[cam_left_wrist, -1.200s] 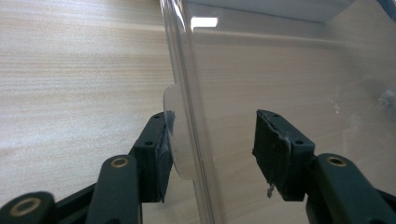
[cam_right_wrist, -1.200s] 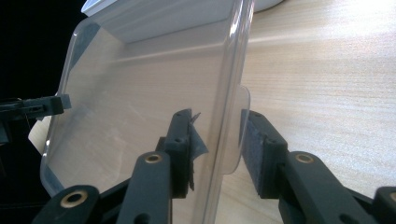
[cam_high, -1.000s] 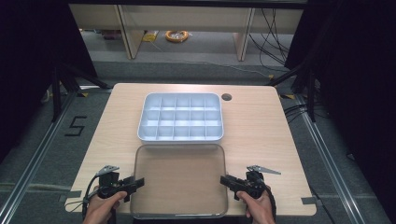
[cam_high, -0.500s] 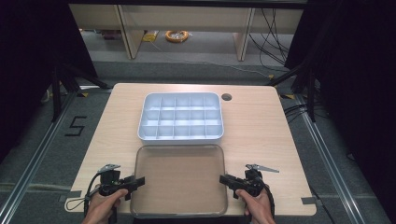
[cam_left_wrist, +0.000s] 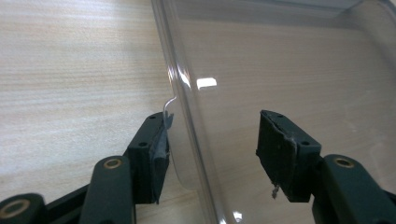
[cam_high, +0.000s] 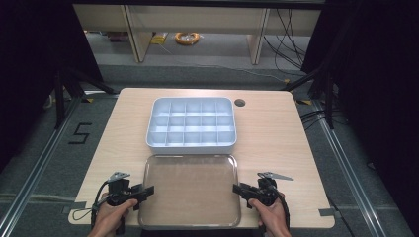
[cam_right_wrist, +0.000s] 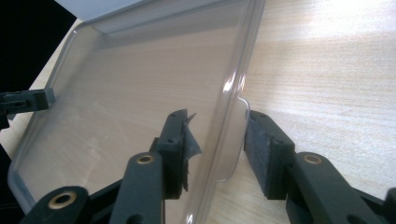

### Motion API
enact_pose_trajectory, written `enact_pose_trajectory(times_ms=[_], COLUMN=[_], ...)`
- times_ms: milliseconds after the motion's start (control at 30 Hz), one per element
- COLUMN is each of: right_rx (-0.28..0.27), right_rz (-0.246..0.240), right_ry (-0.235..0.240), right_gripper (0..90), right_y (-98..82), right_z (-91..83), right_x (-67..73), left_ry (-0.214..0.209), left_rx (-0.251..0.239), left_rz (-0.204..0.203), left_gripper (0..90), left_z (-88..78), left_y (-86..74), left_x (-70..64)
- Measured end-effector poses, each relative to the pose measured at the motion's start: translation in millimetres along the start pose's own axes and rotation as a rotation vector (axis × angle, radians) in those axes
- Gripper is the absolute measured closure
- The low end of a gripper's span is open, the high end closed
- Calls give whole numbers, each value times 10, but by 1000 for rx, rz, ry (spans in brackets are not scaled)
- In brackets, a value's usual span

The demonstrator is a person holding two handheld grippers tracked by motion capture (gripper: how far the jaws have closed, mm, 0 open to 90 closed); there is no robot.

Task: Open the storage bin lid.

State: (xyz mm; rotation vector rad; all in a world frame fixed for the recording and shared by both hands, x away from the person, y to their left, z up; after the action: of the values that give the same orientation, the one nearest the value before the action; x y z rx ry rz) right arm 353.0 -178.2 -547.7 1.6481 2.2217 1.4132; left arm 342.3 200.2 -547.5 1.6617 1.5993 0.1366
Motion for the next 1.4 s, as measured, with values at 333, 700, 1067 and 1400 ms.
enact_pose_trajectory(times_ms=[333, 700, 1067, 1400], right_rx=[-28, -49, -101, -100], right_rz=[-55, -78, -166, -313], right_ry=[-31, -4, -6, 50], right_gripper=[526, 447, 348, 270], right_y=[68, 119, 208, 129], right_z=[-3, -29, -142, -246], right_x=[-42, -40, 79, 272], left_ry=[24, 1, -81, -118], left_rx=[-16, -57, -59, -79], left_rz=[-18, 38, 101, 219], left_gripper=[325, 323, 254, 166], left_z=[-21, -81, -171, -319], left_y=[19, 25, 8, -79], left_x=[34, -54, -149, -220])
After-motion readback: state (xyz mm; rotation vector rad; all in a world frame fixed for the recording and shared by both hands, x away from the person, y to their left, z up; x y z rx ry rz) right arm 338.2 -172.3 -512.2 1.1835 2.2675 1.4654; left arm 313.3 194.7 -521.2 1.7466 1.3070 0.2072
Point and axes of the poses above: each handheld gripper's, and its own axes: z roughly forward along the jaws, y roughly out of its top, x roughly to its left, the point moved 5 cm from there along z, roughly forward along the jaws, and after that the axes turned 7 degrees about -z, right-handed, at the moved point
